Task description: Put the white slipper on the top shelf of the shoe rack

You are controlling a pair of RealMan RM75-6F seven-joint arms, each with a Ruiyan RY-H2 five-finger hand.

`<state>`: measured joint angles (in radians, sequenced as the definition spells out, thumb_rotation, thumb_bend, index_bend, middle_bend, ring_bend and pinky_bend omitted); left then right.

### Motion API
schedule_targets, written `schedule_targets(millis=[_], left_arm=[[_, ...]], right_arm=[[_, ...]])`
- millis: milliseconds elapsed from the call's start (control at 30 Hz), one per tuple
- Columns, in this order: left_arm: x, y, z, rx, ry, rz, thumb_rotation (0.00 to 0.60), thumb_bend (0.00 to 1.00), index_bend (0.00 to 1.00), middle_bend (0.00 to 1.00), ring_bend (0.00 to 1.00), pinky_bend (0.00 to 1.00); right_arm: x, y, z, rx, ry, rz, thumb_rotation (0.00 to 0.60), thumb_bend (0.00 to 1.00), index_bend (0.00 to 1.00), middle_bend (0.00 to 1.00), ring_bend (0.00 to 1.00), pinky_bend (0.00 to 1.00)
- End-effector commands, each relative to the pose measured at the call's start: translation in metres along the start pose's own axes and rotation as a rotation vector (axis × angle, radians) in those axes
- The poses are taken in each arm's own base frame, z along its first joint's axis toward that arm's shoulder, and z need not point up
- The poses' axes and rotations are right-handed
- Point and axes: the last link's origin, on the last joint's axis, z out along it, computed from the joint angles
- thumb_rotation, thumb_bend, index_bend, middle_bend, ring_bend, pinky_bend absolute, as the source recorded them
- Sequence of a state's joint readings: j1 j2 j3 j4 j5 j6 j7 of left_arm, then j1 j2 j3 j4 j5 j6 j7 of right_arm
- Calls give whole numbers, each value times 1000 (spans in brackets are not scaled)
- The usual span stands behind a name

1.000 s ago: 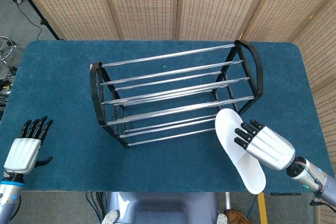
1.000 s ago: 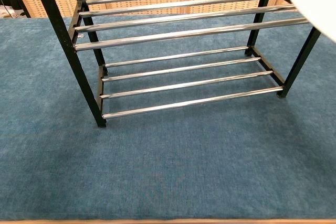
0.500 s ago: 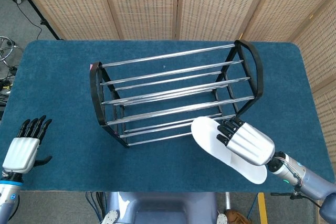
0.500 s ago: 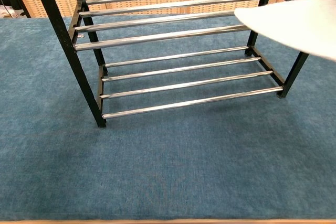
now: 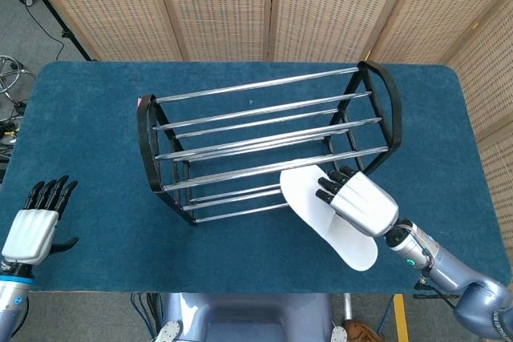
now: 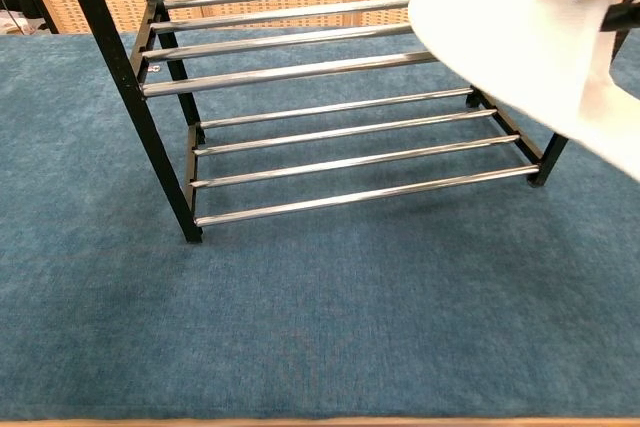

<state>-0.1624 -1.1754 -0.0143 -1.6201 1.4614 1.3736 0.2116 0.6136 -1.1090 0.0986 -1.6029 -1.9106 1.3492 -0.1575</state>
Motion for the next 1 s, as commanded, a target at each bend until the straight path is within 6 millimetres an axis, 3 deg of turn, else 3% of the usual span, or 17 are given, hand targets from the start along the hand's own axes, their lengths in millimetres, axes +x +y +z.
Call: schedule_targets(millis=[33, 1000], left_arm=[[0, 0, 0, 0, 0, -1, 600, 0, 0, 0, 0, 0], [3, -3, 1, 6, 7, -7, 600, 0, 0, 0, 0, 0]], right_arm=[[-3, -1, 5, -9, -2, 19, 600, 362, 636, 551, 493, 610], [-22, -4, 50, -115, -47, 127, 600, 363, 634, 554, 494, 611]])
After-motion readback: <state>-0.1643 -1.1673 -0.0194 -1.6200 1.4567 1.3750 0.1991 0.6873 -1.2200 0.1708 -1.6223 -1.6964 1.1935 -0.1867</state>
